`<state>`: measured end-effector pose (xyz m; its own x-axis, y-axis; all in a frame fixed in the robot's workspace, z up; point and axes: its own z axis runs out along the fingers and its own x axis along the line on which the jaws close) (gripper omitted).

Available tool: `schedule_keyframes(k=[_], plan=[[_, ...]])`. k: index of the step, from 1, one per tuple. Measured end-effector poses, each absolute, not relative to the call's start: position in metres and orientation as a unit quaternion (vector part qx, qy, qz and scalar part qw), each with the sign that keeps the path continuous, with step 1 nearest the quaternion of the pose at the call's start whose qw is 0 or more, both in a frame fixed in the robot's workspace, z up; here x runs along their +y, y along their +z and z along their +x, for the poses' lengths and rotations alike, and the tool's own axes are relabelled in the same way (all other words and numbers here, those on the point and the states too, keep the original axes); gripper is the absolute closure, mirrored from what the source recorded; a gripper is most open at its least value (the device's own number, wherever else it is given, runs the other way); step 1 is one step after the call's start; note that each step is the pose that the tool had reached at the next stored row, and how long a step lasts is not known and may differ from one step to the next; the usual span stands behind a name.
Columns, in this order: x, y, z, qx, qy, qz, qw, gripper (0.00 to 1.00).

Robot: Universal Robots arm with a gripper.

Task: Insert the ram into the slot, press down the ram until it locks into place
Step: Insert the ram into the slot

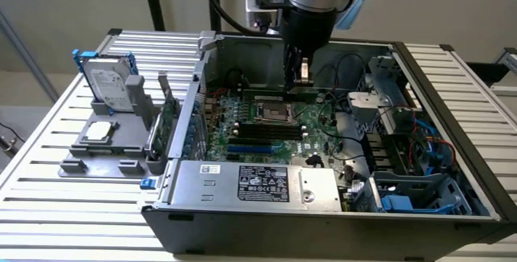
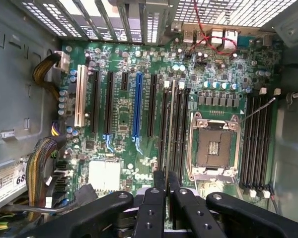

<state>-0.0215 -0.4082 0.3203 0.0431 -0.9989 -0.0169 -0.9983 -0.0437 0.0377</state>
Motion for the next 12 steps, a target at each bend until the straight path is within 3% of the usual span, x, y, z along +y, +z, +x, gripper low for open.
schedule_keyframes(k=[12], plan=[[-0.414,0.299,-0.021,-0.686,-0.019,0.727,0.008,0.87]])
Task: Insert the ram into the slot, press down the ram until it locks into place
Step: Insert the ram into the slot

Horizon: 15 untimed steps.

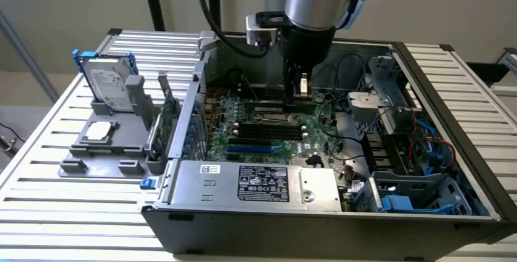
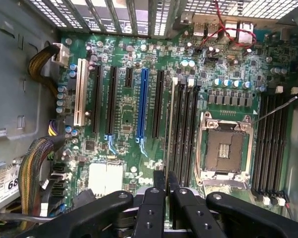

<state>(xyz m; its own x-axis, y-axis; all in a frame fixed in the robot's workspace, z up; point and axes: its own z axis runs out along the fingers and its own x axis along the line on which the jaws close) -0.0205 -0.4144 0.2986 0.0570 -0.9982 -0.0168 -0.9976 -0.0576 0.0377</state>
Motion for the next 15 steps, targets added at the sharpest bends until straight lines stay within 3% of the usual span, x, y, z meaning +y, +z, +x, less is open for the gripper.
schedule_keyframes(k=[15], plan=[[-0.414,0.271,-0.027,-0.686,-0.019,0.727,0.008,0.87]])
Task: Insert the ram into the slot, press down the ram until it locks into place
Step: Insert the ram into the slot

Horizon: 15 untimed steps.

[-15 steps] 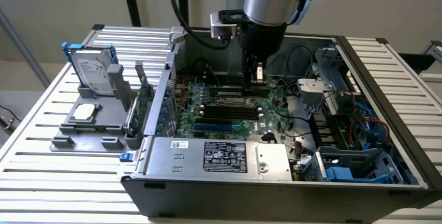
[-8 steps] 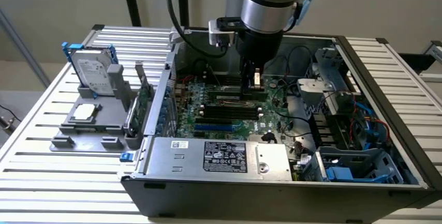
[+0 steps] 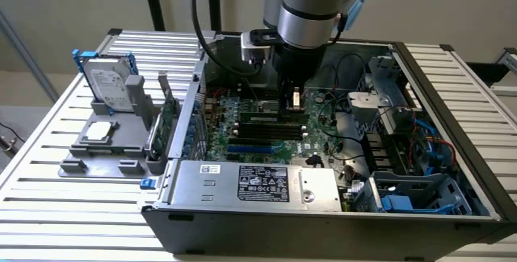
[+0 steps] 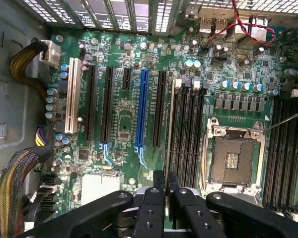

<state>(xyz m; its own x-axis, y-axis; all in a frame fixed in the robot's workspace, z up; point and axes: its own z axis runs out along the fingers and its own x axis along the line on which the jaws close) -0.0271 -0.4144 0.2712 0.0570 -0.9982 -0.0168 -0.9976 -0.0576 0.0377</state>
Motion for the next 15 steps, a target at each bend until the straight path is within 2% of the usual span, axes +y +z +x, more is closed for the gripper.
schedule_keyframes(k=[15], plan=[[-0.41,0.25,-0.027,-0.693,-0.019,0.72,0.008,0.87]])
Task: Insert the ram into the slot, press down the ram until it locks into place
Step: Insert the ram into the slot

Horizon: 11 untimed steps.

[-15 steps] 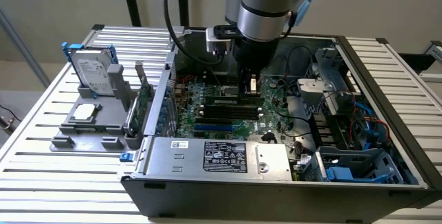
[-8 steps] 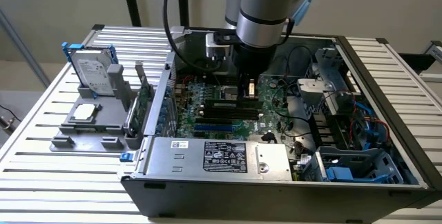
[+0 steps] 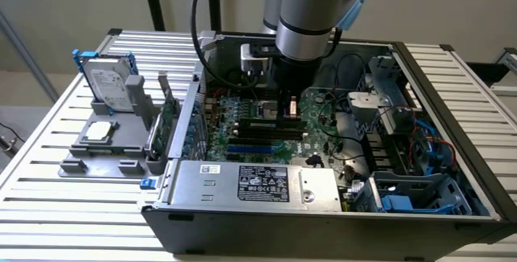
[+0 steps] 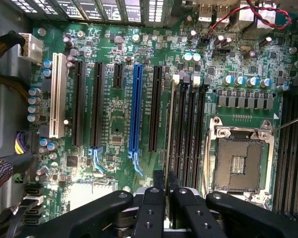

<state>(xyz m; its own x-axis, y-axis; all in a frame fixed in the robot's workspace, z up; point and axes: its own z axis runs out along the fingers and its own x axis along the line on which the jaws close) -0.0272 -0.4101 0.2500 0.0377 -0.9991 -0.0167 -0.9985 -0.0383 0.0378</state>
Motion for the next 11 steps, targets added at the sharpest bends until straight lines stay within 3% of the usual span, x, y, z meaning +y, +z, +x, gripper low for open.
schedule_keyframes(k=[11], plan=[[-0.4068,0.2447,-0.0273,-0.693,-0.02,0.72,0.007,0.87]])
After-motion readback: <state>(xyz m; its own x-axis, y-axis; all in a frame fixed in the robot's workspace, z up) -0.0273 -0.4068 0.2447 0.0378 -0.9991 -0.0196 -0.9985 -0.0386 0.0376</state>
